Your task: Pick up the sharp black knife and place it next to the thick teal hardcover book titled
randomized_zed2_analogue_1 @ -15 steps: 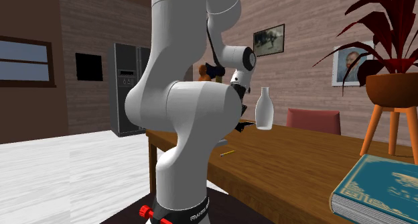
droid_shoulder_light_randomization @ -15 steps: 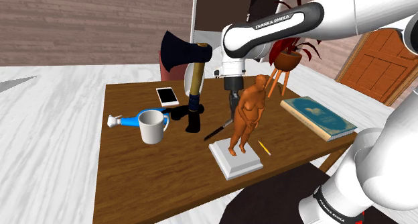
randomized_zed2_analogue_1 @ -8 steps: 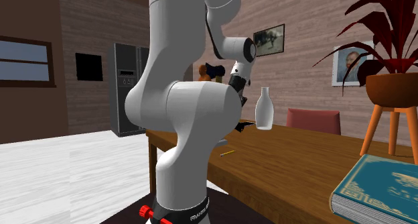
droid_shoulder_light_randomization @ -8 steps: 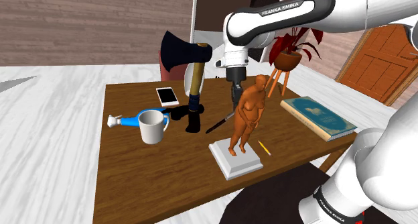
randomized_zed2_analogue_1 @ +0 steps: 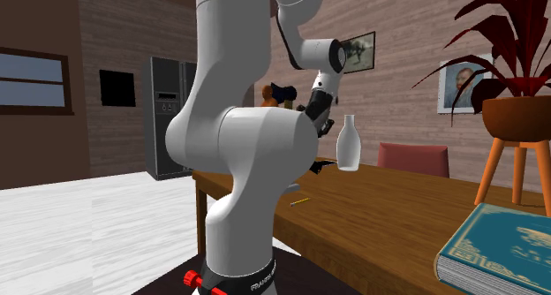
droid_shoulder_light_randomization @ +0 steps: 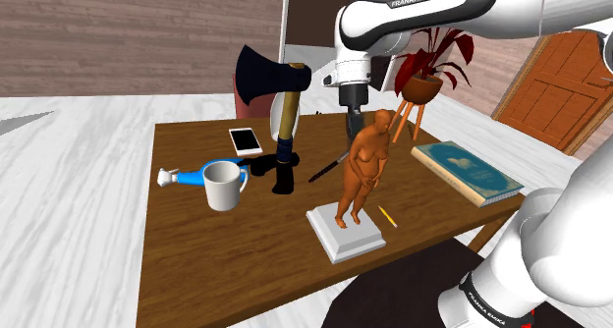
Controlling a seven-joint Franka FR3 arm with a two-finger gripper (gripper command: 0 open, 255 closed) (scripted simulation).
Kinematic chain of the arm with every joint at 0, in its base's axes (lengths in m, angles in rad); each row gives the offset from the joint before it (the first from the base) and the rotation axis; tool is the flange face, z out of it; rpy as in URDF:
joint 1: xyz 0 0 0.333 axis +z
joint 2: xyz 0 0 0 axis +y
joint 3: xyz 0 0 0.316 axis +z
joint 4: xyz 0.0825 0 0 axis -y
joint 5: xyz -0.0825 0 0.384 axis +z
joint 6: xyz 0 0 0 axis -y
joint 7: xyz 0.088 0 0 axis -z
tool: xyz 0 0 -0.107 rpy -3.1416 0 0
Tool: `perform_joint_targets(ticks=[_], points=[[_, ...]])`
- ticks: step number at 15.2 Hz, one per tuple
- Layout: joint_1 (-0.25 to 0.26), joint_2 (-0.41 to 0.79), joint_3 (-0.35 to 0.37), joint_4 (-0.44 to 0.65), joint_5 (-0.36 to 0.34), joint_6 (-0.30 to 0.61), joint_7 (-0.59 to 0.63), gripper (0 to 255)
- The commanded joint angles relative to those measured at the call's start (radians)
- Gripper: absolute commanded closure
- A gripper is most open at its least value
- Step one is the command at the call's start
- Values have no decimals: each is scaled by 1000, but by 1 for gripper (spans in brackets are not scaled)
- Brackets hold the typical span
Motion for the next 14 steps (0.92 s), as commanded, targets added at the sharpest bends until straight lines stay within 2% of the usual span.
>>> perform_joint_targets(ticks=[1,8,14], points=[[-21,16,-22,24,-17,-15,-40,255],[-105,113,-103,146,-71,-61,-198,255],[-184,233,-162,299,-96,-107,-334,255]])
